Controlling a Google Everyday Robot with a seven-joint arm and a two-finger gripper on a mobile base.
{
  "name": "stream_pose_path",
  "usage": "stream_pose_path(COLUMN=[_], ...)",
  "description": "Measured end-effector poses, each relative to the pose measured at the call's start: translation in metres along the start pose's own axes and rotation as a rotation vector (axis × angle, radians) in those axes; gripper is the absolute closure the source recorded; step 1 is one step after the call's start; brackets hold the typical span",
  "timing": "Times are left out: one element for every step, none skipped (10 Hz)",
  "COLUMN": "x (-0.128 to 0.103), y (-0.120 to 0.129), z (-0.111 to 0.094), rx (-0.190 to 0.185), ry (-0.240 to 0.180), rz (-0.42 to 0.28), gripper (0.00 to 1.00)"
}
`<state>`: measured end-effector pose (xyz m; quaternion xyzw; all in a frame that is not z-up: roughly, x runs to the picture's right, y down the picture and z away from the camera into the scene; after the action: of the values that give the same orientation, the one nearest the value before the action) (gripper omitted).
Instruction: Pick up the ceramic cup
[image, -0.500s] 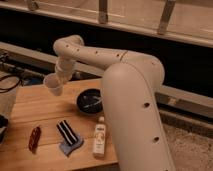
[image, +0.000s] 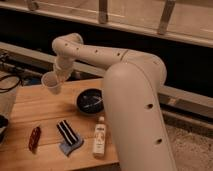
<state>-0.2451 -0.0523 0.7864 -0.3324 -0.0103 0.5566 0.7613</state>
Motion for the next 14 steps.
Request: stream_pose_path(x=[-0.001,-0.001,-0.002,-0.002,-0.003,-0.003,-0.003,-0.004,-0.004,-0.004,-0.004,-0.004,-0.003,-0.003], y=[0.0,0.001,0.002,0.004,0.006,0.007,0.008,0.007,0.008,0.011,0.014,0.014,0.014,0.014], z=[-0.001,-0.002,-0.004,-0.005,-0.007,-0.01,-0.013,-0.015,-0.016,-0.018,-0.019,-0.02,-0.022,-0.023], rx=[-0.001,-0.003,-0.004,-0.006,-0.008,-0.01,-0.012,-0.012,-0.014,-0.017,-0.02,-0.021,-0.021,-0.022], ry=[-0.004,-0.009,-0.015,-0.02,-0.024,-0.03,-0.035,-0.041,-0.046,-0.05,-0.054,-0.057,-0.062,-0.064], rz=[-0.002,-0.004,-0.007,-0.011,-0.015,-0.019,-0.022,-0.023,-0.025,-0.03,-0.035,-0.038,-0.039,-0.039], gripper=[0.99,0.99,0.99,0.99,0.99,0.99,0.99,0.99,0.99,0.99,0.99,0.99,0.99,0.99])
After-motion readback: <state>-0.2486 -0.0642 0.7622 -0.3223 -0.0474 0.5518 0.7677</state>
